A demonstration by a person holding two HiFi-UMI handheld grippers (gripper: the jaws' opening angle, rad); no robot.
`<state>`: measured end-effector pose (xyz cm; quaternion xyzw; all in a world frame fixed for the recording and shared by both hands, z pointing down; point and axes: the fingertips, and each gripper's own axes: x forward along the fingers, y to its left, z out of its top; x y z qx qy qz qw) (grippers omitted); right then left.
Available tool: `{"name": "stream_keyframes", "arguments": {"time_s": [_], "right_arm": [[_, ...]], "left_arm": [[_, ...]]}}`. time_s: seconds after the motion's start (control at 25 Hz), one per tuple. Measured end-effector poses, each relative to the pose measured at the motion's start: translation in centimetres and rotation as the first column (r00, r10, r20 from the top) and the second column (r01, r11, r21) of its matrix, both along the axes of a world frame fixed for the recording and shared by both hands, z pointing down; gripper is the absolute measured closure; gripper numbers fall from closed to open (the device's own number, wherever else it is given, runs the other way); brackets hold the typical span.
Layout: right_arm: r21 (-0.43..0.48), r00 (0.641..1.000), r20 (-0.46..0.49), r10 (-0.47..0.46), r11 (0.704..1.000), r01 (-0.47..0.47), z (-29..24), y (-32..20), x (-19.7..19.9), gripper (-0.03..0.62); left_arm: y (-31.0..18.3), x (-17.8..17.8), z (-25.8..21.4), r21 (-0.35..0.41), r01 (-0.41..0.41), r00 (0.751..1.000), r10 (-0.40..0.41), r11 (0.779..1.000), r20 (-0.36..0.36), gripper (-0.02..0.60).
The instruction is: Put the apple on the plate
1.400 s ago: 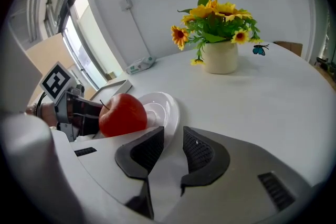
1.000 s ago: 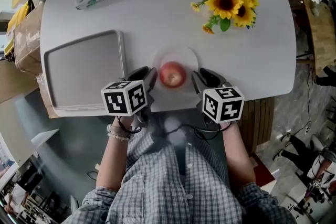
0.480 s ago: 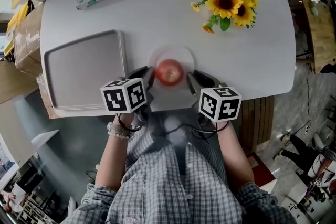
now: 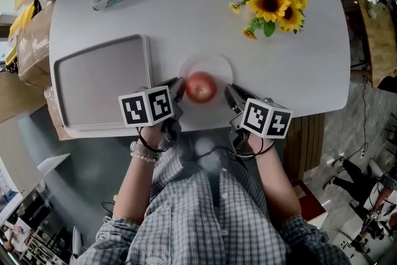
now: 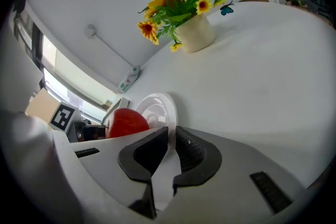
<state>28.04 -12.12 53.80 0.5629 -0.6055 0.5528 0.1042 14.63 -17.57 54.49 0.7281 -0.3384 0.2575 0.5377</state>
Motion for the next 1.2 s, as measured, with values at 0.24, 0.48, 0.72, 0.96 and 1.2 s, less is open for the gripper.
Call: {"name": "stream_keyframes", "arguments": {"time_s": [0.24,0.48,0.72,0.96,1.2], "right_arm": [[-0.005,0.999,-0.012,0.032,0.999,-0.032,-0.3,-0.1,0.0,0.542],[-0.013,0.998,-0.005,0.064,0.998,-0.064,-0.9,0.1,-0.1,0.543],[-0.003,0.994,0.011,0.106,0.994,-0.106,-2.5,-0.2,-0.1,0.543],[0.025,0.994,0.011,0.113,0.993,-0.113,-4.2,-1.2,-0.4,0.545],[0.046,0.997,0.011,0.077,0.996,-0.077,-5.5,-2.6,-2.4,0.545]], "left_arm": [[0.1,-0.1,-0.1,-0.028,0.000,1.000,-0.001,1.000,-0.010,0.534],[-0.1,-0.2,-0.8,-0.034,-0.007,1.000,0.006,0.999,-0.026,0.535],[-0.7,-0.1,-2.2,-0.029,-0.005,0.999,0.004,1.000,-0.042,0.535],[-1.4,-0.6,-3.8,-0.019,-0.002,0.998,0.001,1.000,-0.058,0.535],[-2.6,-2.6,-5.1,-0.009,0.018,0.998,-0.019,1.000,-0.057,0.535]]}}
